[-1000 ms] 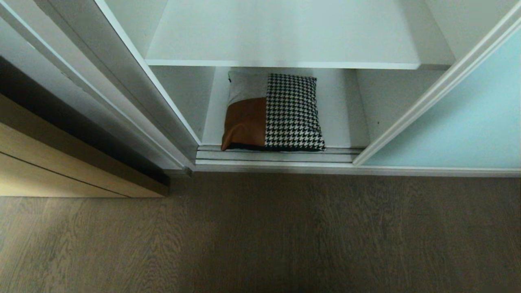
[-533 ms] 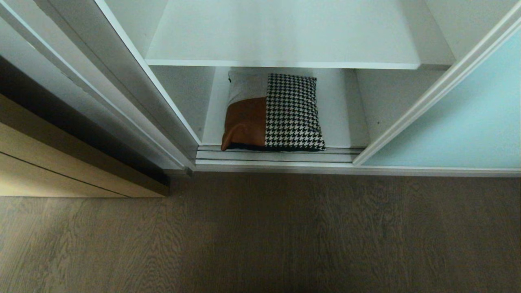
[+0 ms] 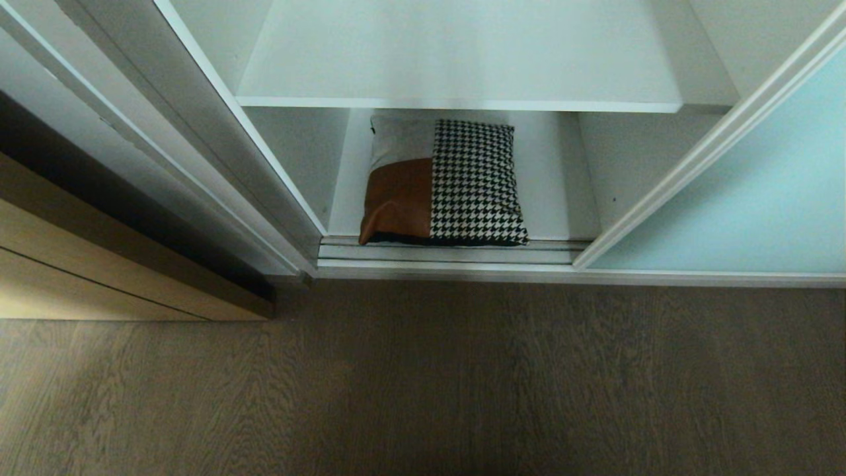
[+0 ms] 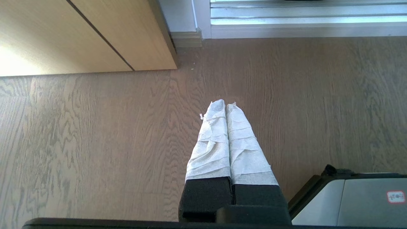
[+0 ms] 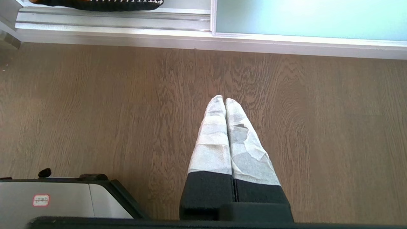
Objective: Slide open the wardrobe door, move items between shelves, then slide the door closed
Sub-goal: Place the pillow on the higher shelf
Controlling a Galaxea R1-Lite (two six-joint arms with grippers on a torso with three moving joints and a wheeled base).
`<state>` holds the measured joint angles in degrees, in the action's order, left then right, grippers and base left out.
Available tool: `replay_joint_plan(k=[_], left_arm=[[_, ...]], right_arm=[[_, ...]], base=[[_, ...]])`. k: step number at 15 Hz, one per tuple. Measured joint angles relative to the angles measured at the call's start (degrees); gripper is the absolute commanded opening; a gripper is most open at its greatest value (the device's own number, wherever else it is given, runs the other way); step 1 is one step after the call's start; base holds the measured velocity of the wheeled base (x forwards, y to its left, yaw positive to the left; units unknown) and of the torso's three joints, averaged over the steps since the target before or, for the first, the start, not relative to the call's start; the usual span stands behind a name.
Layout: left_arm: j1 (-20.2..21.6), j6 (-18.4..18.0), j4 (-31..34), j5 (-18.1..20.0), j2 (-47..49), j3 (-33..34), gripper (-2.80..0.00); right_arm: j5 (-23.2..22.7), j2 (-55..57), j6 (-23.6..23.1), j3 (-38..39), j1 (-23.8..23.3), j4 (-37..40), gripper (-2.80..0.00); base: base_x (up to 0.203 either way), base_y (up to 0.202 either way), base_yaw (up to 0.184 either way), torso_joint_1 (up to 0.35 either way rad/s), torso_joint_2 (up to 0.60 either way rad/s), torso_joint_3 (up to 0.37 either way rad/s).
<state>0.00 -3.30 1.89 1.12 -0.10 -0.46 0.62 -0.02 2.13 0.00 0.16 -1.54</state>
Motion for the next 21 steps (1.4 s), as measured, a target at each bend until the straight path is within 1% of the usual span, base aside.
replay_joint_plan(k=[4, 10, 12, 13, 14, 15, 17, 18, 21], left_arm=[[0.0, 0.0, 0.0, 0.0, 0.0, 0.0, -2.8], [0.0, 0.0, 0.0, 0.0, 0.1, 0.0, -2.8], [0.0, 0.0, 0.0, 0.0, 0.1, 0.0, -2.8], [0.0, 0.0, 0.0, 0.0, 0.1, 0.0, -2.8], [0.0, 0.0, 0.0, 0.0, 0.1, 0.0, -2.8], [0.0, 0.0, 0.0, 0.0, 0.1, 0.0, -2.8], [0.0, 0.0, 0.0, 0.0, 0.1, 0.0, -2.8], [0.0, 0.0, 0.0, 0.0, 0.1, 0.0, -2.8], [0.0, 0.0, 0.0, 0.0, 0.1, 0.0, -2.8]], right_arm=[[0.0, 0.0, 0.1, 0.0, 0.0, 0.0, -2.8], [0.3, 0.0, -1.0, -0.6, 0.0, 1.8, -2.8], [0.6, 0.2, -1.5, -4.0, 0.0, 3.9, -2.8], [0.6, 0.7, -1.4, -7.4, 0.0, 5.8, -2.8], [0.2, 1.4, -1.4, -11.5, 0.0, 9.8, -2.8], [-0.7, 2.1, -1.3, -15.2, 0.0, 14.2, -2.8], [-4.3, 5.0, -0.6, -21.6, 0.0, 22.0, -2.8], [-6.2, 7.1, 0.5, -24.3, 0.0, 22.7, -2.8], [-12.6, 16.0, 4.5, -30.9, 0.1, 19.2, -2.8]], base=[[0.0, 0.0, 0.0, 0.0, 0.0, 0.0], [0.0, 0.0, 0.0, 0.0, 0.0, 0.0], [0.0, 0.0, 0.0, 0.0, 0.0, 0.0], [0.0, 0.0, 0.0, 0.0, 0.0, 0.0], [0.0, 0.0, 0.0, 0.0, 0.0, 0.0], [0.0, 0.0, 0.0, 0.0, 0.0, 0.0], [0.0, 0.0, 0.0, 0.0, 0.0, 0.0], [0.0, 0.0, 0.0, 0.0, 0.0, 0.0], [0.0, 0.0, 0.0, 0.0, 0.0, 0.0]])
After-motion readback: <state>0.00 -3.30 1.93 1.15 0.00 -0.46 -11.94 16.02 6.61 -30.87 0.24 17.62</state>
